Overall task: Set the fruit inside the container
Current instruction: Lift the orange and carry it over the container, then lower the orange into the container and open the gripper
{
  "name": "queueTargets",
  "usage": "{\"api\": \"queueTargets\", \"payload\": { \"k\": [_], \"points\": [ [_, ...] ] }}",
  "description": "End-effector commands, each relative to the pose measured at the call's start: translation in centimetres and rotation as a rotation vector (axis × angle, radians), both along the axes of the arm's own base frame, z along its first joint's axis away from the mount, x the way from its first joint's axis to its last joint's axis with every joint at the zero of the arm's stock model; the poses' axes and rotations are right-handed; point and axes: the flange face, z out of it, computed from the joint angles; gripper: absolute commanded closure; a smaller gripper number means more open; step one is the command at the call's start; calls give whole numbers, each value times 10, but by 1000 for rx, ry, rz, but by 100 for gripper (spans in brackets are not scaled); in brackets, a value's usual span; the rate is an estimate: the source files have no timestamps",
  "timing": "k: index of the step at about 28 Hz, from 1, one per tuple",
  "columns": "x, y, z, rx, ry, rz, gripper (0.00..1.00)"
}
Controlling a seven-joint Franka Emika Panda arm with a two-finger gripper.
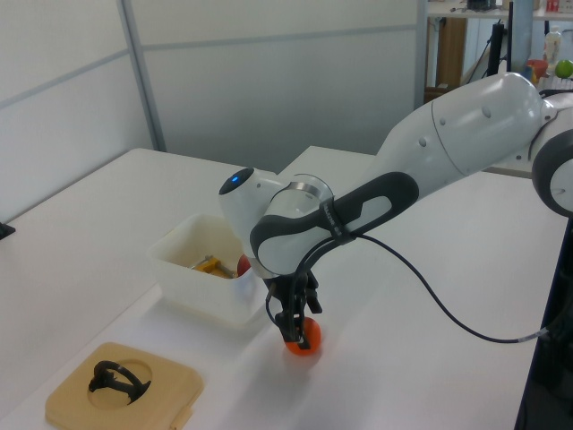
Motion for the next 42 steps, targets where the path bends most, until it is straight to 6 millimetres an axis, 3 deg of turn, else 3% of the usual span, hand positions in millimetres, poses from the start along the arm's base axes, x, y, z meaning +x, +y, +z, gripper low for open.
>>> {"api": "queueTargets", "payload": {
  "k": [1, 3, 9, 10, 13, 21, 28, 35, 37, 42],
  "points": [
    [5, 14, -9, -8, -33, 40, 0],
    [6, 15, -12, -11, -42, 43, 0],
    [9, 13, -4, -23, -61, 61, 72],
    [10, 13, 0, -22, -65, 61, 75],
    [11, 12, 12, -17, -80, 56, 76],
    [30, -3, 98, 70, -223, -43, 75],
    [52, -36, 145, 112, -332, -115, 75],
    [77, -52, 164, 165, -555, -192, 69],
    [88, -54, 156, 174, -628, -245, 70],
    [91, -61, 147, 160, -647, -264, 68]
  ]
}}
